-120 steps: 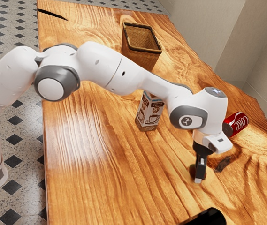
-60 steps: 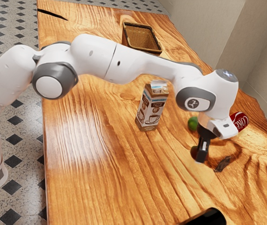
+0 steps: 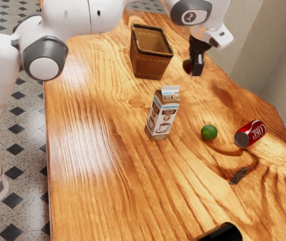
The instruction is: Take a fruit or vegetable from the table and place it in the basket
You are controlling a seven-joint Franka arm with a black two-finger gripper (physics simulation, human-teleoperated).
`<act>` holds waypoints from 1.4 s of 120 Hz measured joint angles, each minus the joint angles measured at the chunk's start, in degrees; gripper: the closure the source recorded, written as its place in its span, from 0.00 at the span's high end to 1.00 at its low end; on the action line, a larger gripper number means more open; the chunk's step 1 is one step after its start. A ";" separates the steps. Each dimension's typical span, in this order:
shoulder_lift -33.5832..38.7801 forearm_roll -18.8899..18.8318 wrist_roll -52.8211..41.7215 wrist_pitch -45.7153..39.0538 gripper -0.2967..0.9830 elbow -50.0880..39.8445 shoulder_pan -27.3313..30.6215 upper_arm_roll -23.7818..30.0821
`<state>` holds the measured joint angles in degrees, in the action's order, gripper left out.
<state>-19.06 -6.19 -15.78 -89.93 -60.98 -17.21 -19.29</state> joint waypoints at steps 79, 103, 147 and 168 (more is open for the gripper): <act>-1.34 2.89 -1.05 -6.41 0.46 2.34 7.49 -20.31; -1.79 4.97 -1.02 -8.08 0.44 1.96 7.89 -20.41; -1.78 5.47 -1.07 -8.84 0.44 1.89 7.86 -20.42; -1.80 5.49 -1.09 -8.88 0.44 1.89 7.90 -20.41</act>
<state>-20.86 -0.70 -16.87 -98.81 -59.08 -9.31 -39.71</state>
